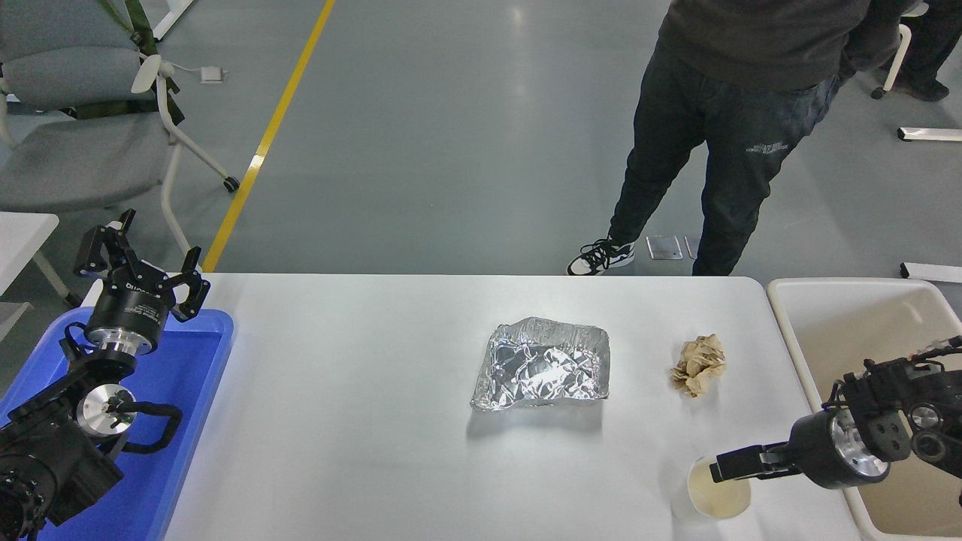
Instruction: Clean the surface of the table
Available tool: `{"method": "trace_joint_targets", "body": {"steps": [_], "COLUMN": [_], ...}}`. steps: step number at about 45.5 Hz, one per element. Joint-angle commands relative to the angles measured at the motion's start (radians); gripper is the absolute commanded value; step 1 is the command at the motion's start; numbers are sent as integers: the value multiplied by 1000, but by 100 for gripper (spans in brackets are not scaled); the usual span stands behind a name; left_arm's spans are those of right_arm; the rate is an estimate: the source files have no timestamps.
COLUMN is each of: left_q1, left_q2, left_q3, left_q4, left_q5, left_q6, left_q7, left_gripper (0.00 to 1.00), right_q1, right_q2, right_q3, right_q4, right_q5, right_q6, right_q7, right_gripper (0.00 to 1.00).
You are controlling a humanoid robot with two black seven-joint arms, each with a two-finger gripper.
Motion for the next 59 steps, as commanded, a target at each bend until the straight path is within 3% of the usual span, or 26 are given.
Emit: {"method": "trace_joint_targets", "body": {"steps": [1,8,15,22,25,36,52,59], "left_q1": [0,0,0,0,0,0,0,0], "left_q2": [0,0,0,0,0,0,0,0], "left_q3": [0,0,0,0,0,0,0,0], "left_q4": [0,0,0,0,0,0,0,0], "left_q5": [0,0,0,0,0,0,0,0], "left_q6": [0,0,0,0,0,0,0,0], "left_q7": [0,0,0,0,0,0,0,0], "left_gripper": [100,100,100,100,100,100,100,100], "right_q1": [-35,-42,-56,-61,-59,-59,-39,27], "right_q2": [5,7,8,7,2,-4,-10,-76], "right_q3": [3,3,3,3,4,3,4,12], "right_q4": [-9,-12,-12,-12,-12,-12,-5,30], "right_q5": [-42,-68,-91,-113,-114,-116,-99,-44], "right_q6": [-34,-60,-63,-65,-65,-63,-60,-45], "right_q7": [36,64,67,67,67,67,104,127], "right_gripper": [100,88,86,50,45,0,0,0]}}
